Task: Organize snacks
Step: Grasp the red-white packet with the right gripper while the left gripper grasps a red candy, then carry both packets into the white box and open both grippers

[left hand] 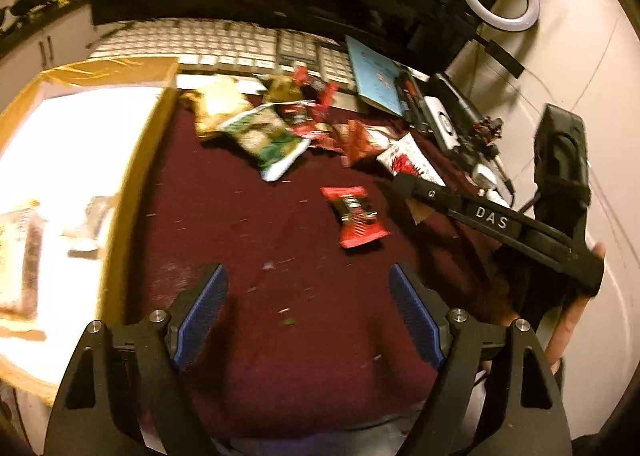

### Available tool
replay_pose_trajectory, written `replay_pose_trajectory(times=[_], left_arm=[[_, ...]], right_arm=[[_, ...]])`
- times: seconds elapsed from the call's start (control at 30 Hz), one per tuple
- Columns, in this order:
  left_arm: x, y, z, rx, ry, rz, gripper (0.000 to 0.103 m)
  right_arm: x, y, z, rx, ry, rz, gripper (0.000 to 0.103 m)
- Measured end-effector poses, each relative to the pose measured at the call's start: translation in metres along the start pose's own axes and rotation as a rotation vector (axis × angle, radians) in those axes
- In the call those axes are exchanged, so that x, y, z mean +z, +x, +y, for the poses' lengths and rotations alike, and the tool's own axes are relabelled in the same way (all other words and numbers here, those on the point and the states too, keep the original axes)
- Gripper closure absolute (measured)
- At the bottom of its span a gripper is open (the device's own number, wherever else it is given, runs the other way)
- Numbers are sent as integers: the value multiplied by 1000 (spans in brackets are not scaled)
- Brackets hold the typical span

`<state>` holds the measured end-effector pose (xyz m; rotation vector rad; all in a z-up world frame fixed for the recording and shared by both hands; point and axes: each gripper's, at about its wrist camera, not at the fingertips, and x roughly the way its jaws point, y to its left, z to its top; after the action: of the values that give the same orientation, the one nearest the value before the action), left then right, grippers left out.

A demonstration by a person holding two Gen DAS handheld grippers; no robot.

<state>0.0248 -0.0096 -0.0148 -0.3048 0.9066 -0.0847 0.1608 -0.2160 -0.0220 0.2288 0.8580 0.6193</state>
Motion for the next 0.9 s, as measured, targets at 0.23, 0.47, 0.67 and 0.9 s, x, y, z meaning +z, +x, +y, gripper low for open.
replay_pose_trajectory(times=[0.23,0.47,0.67,0.9], left_arm=[[30,55,-32,99,76,64,26],[31,81,-58,250,202,23,76],[16,53,-44,158,147,36,79],[18,-23,0,95,27,-120,79]], right_arm=[[3,-9,-20,8,113,-78,91],[-1,-12,-7,-31,45,-99,91],[-4,-16,-2,-9,12,-112,91],[-10,-18,30,-11,-126,-109,91]])
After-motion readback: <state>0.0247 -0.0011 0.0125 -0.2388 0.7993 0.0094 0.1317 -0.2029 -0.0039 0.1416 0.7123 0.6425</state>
